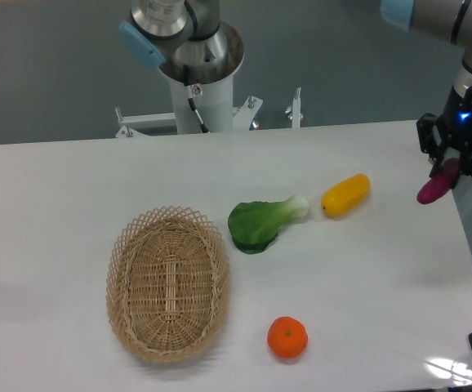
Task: Place the sweet potato in the basket
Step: 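Close the gripper on the purple sweet potato and lift it, then carry the held sweet potato over the wicker basket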
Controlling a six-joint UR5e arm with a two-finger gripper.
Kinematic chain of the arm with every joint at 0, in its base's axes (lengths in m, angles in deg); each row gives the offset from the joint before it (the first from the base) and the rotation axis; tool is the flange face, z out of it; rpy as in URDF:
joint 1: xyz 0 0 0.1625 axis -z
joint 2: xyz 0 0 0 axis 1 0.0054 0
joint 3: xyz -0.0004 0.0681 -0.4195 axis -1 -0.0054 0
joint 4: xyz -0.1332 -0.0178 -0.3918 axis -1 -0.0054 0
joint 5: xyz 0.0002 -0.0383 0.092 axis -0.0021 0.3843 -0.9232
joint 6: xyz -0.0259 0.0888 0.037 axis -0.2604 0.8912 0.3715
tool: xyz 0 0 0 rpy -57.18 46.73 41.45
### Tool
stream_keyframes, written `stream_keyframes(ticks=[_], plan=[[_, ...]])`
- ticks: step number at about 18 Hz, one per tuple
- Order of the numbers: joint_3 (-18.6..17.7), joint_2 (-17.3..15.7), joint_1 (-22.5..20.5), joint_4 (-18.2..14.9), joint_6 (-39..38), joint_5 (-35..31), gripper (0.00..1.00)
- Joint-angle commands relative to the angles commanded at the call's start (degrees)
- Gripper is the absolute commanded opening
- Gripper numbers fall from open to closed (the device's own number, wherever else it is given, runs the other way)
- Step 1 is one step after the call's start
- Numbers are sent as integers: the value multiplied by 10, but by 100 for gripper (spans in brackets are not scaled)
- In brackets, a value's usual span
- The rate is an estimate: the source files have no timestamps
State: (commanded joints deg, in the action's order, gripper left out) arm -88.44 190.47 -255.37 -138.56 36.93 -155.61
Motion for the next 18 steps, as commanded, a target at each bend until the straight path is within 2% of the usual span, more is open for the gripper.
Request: stream_keyframes(ticks=[6,10,15,18], plan=[[-11,-3,5,0,-4,0,27],[-25,-16,24,1,-36,0,27],[-47,-21,82,21,-141,-4,26],[-63,-23,115,47,-217,-4,26]])
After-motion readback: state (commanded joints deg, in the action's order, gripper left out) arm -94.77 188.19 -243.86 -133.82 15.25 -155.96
